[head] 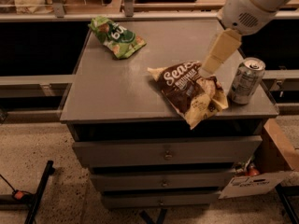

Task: Move green rice chip bag near brown chip bag

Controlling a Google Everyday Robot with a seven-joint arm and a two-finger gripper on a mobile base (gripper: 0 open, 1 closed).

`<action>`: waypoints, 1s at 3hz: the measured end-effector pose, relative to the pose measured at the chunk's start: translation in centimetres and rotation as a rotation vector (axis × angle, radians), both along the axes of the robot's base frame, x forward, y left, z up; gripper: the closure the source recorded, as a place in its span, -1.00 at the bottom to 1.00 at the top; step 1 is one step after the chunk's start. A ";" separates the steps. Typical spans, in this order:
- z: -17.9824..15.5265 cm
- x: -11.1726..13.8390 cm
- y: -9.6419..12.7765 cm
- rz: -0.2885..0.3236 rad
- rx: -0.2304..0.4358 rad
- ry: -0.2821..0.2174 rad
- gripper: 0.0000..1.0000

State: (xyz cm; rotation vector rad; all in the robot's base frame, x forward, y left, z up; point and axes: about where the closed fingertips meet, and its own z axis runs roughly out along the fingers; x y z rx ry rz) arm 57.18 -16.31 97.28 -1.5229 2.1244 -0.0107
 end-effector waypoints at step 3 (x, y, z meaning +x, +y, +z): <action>-2.3 15.8 14.2 -0.182 0.323 -0.044 -1.00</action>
Offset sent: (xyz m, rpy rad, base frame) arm 0.1760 0.1416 0.0078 0.3851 -0.1128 -0.1615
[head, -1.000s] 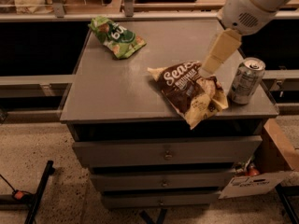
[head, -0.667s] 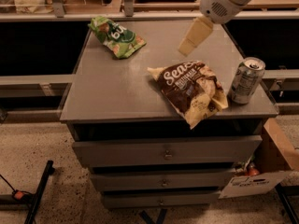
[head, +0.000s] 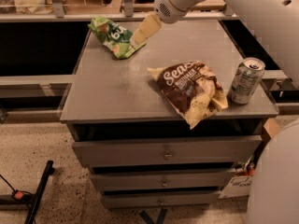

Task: Move green rice chip bag near brown chip bag

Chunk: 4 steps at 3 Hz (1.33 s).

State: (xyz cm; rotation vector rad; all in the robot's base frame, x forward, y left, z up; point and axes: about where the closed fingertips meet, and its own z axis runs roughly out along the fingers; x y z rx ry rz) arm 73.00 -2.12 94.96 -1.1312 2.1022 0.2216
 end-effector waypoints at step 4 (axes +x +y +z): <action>-3.4 6.8 8.5 0.090 0.211 -0.058 -1.00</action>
Offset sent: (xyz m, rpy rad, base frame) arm 0.0524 0.0443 -0.0257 0.1690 -0.0397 0.0819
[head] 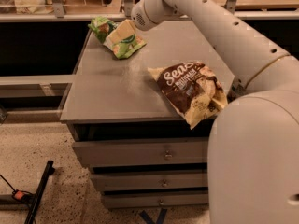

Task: Move green rice chip bag near brown chip bag

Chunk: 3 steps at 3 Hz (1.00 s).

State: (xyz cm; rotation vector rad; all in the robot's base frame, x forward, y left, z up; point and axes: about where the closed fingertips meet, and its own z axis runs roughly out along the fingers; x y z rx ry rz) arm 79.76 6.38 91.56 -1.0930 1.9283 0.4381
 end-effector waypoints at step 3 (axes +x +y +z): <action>-2.6 2.9 4.3 -0.105 0.007 0.005 -1.00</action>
Offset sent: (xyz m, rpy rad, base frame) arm 0.0352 0.0420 -0.0210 -0.0058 -0.0099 -0.1590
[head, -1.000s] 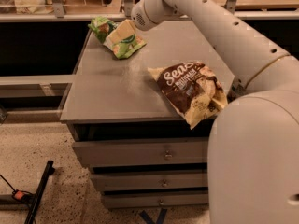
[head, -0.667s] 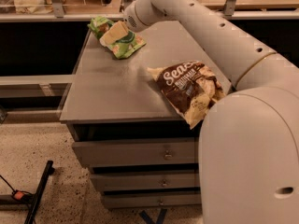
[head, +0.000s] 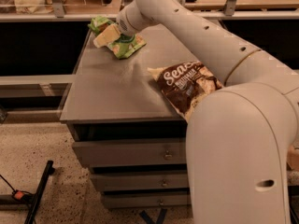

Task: Move green rice chip bag near brown chip bag

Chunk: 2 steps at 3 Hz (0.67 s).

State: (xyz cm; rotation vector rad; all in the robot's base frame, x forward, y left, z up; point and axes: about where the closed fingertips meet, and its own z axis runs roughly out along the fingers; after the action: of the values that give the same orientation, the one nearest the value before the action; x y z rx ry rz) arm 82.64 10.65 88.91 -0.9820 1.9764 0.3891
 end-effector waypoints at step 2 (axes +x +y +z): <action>-2.6 1.4 -0.4 -0.057 0.014 0.047 -0.65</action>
Offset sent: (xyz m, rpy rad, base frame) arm 0.0220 -0.0141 -0.0394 0.0248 0.0776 -0.0836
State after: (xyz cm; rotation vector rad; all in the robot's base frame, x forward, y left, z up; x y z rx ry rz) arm 84.05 10.23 86.29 -0.9129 2.0365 0.3975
